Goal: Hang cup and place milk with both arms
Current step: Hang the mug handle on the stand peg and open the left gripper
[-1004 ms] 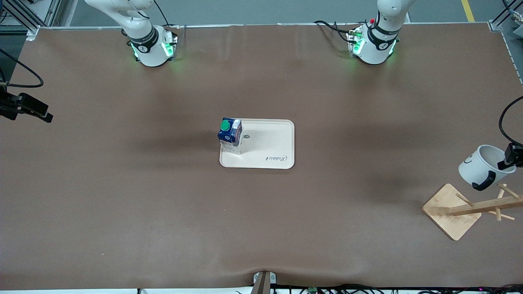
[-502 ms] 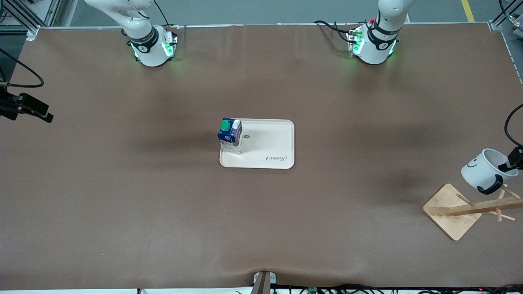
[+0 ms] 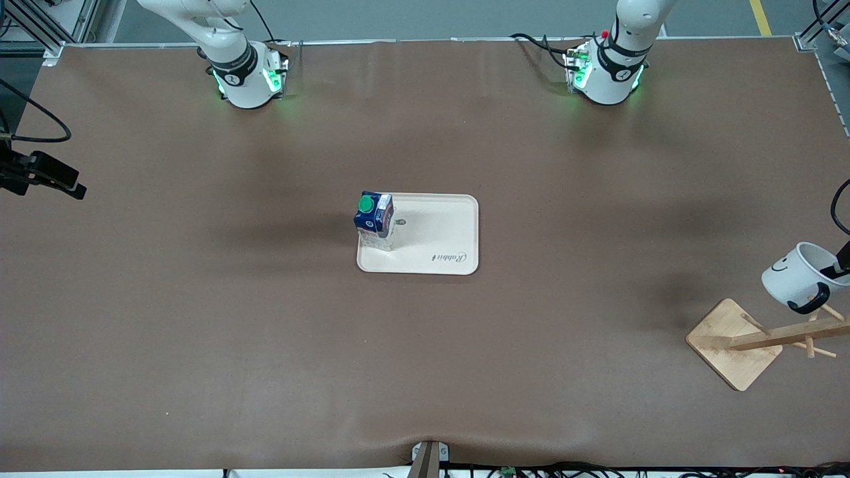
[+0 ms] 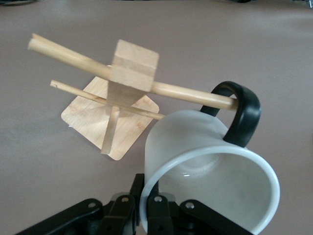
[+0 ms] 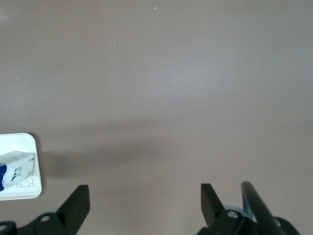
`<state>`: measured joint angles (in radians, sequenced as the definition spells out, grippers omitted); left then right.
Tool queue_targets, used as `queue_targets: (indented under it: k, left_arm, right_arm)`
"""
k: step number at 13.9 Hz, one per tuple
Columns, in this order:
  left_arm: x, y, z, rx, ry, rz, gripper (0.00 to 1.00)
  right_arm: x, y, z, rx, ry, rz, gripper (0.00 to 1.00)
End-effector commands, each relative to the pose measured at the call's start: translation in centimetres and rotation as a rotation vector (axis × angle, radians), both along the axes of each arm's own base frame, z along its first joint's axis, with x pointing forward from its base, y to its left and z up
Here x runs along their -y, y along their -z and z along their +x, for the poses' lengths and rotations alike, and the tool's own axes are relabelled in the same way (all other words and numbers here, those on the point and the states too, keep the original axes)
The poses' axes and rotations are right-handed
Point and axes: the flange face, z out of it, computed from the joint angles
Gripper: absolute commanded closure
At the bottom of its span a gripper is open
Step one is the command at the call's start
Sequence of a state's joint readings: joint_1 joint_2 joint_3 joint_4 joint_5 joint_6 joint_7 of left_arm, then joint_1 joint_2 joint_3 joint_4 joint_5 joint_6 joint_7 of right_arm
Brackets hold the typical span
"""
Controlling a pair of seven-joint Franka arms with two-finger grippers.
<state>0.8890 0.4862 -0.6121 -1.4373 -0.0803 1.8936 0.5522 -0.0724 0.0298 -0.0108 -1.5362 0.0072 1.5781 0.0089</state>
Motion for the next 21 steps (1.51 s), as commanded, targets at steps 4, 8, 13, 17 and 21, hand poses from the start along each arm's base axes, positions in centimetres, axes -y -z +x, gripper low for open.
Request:
queue_targets:
  k: [4, 8, 13, 17, 21]
  left_arm:
    - [-1.1, 0.6, 0.3, 0.033, 0.022, -0.025, 0.14]
    - [1.0, -1.8, 0.6, 0.025, -0.042, -0.006, 0.00]
    - [9.4, -5.7, 0.9, -0.073, -0.173, 0.081, 0.00]
    - [18.3, -8.8, 0.2, -0.162, -0.323, 0.215, 0.00]
    - [25.4, -10.4, -1.1, -0.224, -0.412, 0.265, 0.00]
  right_arm:
    - [0.2, -0.2, 0.3, -0.004, 0.004, 0.001, 0.00]
    - [0.1, -0.1, 0.3, -0.007, 0.004, 0.003, 0.00]
    - [0.0, 0.4, 0.6, -0.018, 0.001, 0.004, 0.00]
    - [0.1, 0.6, 0.6, -0.021, 0.001, 0.004, 0.00]
    - [0.0, 0.9, 0.8, -0.027, 0.000, 0.004, 0.00]
